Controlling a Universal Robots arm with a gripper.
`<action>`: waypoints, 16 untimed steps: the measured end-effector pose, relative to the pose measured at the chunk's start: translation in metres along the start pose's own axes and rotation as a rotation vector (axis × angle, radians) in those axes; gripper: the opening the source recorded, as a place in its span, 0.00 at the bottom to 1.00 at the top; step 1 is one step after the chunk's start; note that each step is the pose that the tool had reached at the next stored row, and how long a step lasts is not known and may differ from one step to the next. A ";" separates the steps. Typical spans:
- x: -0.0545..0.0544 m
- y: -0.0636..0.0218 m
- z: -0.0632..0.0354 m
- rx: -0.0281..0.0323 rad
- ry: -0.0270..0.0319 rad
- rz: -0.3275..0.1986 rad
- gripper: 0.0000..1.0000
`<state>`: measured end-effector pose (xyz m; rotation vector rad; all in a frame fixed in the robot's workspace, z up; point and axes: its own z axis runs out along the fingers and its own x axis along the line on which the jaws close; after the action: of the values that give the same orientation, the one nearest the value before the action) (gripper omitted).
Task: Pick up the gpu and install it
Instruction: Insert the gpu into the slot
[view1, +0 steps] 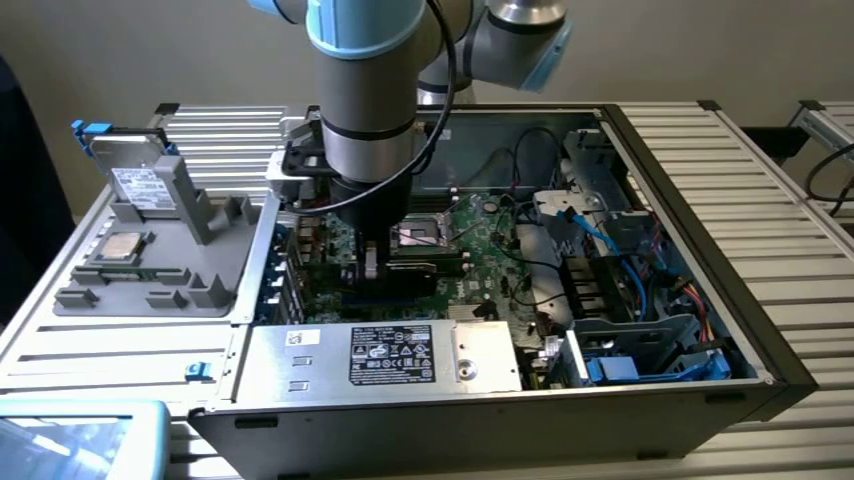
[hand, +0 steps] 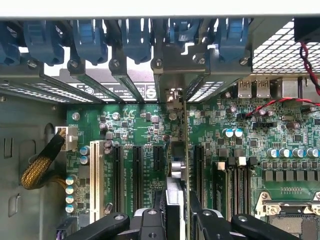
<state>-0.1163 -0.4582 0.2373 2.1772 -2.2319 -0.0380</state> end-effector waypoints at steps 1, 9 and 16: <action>0.000 0.0000 0.0000 0.0001 0.0000 0.000 0.29; 0.000 0.0000 -0.0149 0.0002 0.0000 0.000 0.29; 0.002 -0.0124 -0.0314 0.0007 -0.0041 -0.001 0.29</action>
<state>-0.1029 -0.4605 0.2682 2.1804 -2.2336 -0.0417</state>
